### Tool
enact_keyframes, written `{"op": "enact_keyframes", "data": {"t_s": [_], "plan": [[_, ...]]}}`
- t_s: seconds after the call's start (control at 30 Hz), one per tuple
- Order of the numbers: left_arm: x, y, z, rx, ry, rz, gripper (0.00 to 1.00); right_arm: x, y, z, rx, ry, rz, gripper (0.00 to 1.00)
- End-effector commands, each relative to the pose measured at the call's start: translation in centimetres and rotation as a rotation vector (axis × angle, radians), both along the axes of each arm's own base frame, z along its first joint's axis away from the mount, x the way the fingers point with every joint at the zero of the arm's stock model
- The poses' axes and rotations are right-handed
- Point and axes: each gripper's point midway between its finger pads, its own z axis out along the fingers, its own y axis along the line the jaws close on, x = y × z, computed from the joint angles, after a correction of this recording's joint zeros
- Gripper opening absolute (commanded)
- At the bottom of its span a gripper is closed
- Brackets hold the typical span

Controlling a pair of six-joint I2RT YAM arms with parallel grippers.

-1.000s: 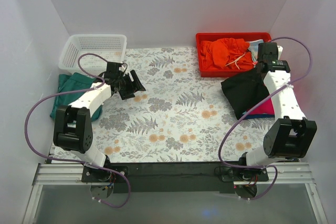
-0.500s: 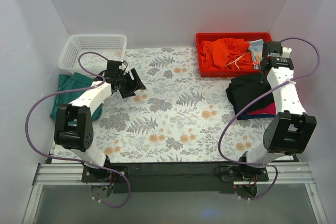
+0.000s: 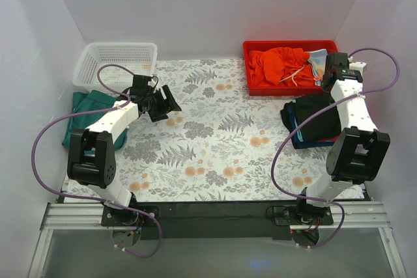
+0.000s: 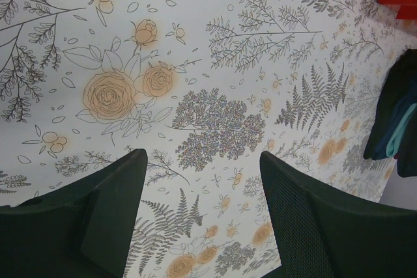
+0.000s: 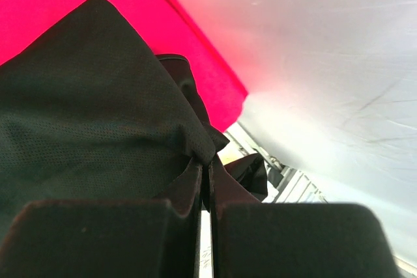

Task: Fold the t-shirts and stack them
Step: Put the neatly folded tshirt into the corner of the board with the right arm

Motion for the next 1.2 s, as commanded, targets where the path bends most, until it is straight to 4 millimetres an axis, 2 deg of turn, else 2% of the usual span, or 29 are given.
{"op": "enact_keyframes", "data": {"t_s": [0.0,0.17,0.2,0.23,0.3,0.33,0.43,0.53,0.63,0.77,0.8,0.87,0.9,0.97,1.0,1.07,1.1,1.17], "plan": [[0.7,0.1,1.2,-0.004,-0.034,-0.011,0.69,-0.1,-2.0,2.0,-0.097,-0.033,-0.084,0.01],[0.7,0.0,1.1,-0.003,-0.032,-0.010,0.69,-0.1,-2.6,0.5,-0.099,0.005,-0.111,0.01],[0.8,0.1,1.0,-0.001,-0.030,-0.009,0.69,-0.2,-2.6,0.4,-0.098,0.008,-0.117,0.08],[0.7,0.1,0.9,-0.003,-0.027,-0.008,0.69,-0.4,-2.6,0.1,-0.095,0.017,-0.120,0.27],[0.7,0.0,0.8,-0.005,-0.023,-0.009,0.69,-0.4,-2.6,0.1,-0.089,0.008,-0.126,0.46],[0.7,0.0,0.7,-0.004,-0.019,-0.007,0.69,-0.4,-2.6,0.4,-0.091,0.000,-0.128,0.60],[0.8,0.1,0.6,-0.003,-0.021,-0.002,0.69,-0.1,-2.6,1.4,-0.088,-0.029,-0.127,0.66],[0.8,0.1,0.6,0.000,-0.022,0.002,0.69,0.0,-2.3,2.4,-0.071,-0.067,-0.123,0.66],[1.0,0.2,0.7,-0.001,-0.031,0.005,0.70,0.6,-1.2,3.8,-0.013,-0.133,-0.079,0.66],[1.2,0.3,1.0,0.012,-0.047,0.005,0.70,2.0,2.9,5.8,0.078,-0.228,0.076,0.66],[1.3,0.4,1.0,0.019,-0.051,0.007,0.70,2.5,5.0,6.7,0.086,-0.269,0.150,0.66],[1.3,0.6,1.5,0.026,-0.068,0.005,0.70,3.1,7.9,7.5,0.109,-0.296,0.266,0.66],[1.2,0.6,1.6,0.029,-0.074,0.001,0.70,3.3,10.2,8.3,0.126,-0.338,0.342,0.67],[1.3,0.8,2.1,0.044,-0.096,-0.006,0.70,3.7,13.2,8.9,0.176,-0.376,0.457,0.67],[1.2,0.8,2.7,0.047,-0.115,-0.007,0.70,3.8,15.4,9.4,0.207,-0.416,0.533,0.67],[1.0,1.1,3.1,0.059,-0.133,-0.009,0.70,3.7,18.4,9.6,0.286,-0.445,0.649,0.67],[0.7,1.2,3.7,0.064,-0.152,-0.008,0.70,3.7,20.0,10.4,0.313,-0.484,0.708,0.67],[0.5,1.4,4.3,0.071,-0.173,-0.005,0.70,3.2,22.3,9.7,0.366,-0.480,0.792,0.67]]}}
